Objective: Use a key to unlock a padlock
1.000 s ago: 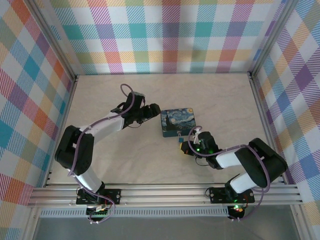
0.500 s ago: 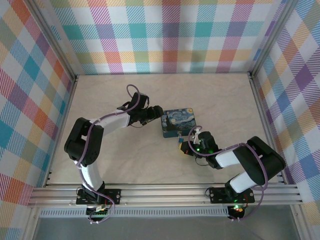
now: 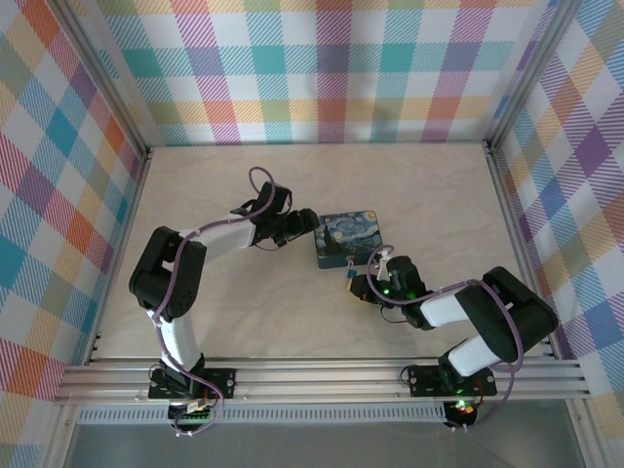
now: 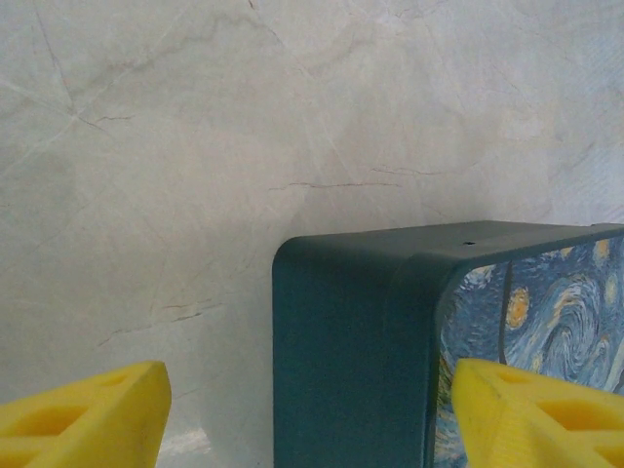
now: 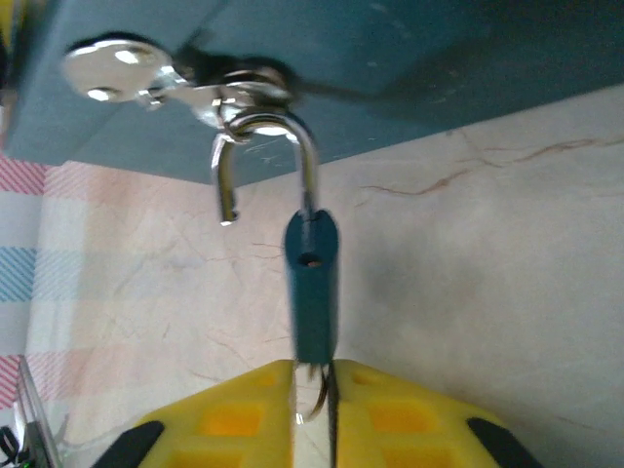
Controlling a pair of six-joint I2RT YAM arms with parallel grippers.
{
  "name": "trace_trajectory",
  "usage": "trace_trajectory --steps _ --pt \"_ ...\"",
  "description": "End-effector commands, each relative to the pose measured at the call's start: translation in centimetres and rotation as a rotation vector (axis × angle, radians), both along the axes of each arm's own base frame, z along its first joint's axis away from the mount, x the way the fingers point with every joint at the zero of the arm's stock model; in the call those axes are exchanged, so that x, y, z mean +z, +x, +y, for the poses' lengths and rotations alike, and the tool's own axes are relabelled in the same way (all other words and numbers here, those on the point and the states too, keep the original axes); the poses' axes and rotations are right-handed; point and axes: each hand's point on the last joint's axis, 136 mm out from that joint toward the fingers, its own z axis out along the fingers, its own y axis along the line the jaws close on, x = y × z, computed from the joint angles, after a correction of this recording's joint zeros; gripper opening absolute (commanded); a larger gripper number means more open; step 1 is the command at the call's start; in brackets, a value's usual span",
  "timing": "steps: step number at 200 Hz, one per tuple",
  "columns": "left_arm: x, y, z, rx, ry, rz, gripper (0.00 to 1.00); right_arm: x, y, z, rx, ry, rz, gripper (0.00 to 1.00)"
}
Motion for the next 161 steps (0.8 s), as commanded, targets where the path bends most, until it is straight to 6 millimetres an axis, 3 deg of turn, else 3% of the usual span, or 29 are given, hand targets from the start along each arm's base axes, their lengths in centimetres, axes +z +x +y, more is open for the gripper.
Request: trace_trajectory --steps 1,67,122,161 --pt "-2.4 -1.6 1.3 0.003 0.071 0.069 0.75 -1.5 -0.5 -1.6 -0.023 -0.079 0.013 0.22" --pt "-2.5 -2.5 1.9 0.012 0.079 0.077 0.75 -0.2 -0.9 -3.0 -0.023 -0.109 0.000 0.39" --pt "-2.3 -3.9 2.4 0.035 0.048 0.081 0.75 5.1 -0.2 -3.1 0.019 0.036 -0.127 0.53" --pt "-2.2 -5.2 3.2 0.050 0.053 0.080 0.75 7.7 -0.1 -2.6 0.074 0.117 -0.164 0.57"
